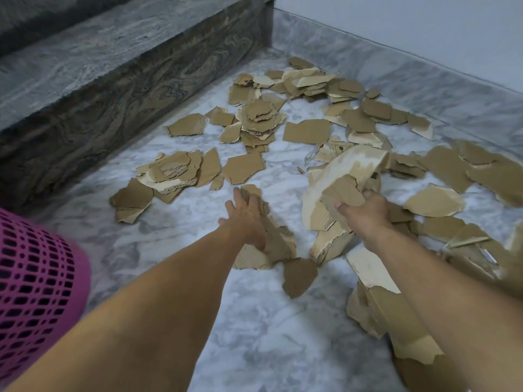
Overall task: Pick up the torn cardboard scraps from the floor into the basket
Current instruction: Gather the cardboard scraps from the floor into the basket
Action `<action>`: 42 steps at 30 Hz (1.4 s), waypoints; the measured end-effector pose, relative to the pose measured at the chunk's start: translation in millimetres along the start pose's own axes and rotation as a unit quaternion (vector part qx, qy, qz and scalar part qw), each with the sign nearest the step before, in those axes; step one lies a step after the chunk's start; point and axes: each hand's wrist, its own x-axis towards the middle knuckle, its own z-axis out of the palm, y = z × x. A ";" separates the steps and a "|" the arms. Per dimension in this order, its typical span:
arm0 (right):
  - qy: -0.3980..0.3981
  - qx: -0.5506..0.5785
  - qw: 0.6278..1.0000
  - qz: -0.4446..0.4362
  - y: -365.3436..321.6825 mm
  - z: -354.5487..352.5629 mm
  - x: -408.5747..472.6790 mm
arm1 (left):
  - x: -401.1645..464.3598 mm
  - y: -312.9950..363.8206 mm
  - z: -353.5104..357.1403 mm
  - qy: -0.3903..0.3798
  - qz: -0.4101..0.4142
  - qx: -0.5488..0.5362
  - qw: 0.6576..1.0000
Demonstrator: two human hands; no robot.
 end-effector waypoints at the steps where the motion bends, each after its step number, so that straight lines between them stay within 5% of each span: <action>1: -0.007 0.000 1.000 0.002 0.7 1.2 -0.9 | 1.2 -0.7 -1.5 -0.008 0.015 0.028 0.999; 9: -0.017 0.021 0.999 0.027 14.3 8.6 -0.9 | 5.3 -0.4 -10.7 -0.008 0.102 0.057 0.993; 16: -0.018 0.019 0.999 0.033 17.8 8.2 0.4 | 0.8 -5.0 -8.0 0.044 0.075 0.012 0.996; 25: -0.015 -0.005 1.000 0.011 17.2 8.2 -5.3 | -26.1 -6.3 15.2 0.236 0.173 0.068 0.954; 32: -0.014 -0.001 1.000 0.013 17.8 5.7 -3.4 | -36.4 -13.1 26.8 0.265 0.202 -0.001 0.943; 38: -0.017 -0.018 1.000 0.008 18.7 5.2 0.6 | -15.3 -9.0 15.5 0.079 0.181 0.053 0.979; 42: -0.044 -0.070 0.996 -0.030 14.1 8.4 -2.7 | -11.5 -4.2 10.9 0.084 0.212 0.053 0.972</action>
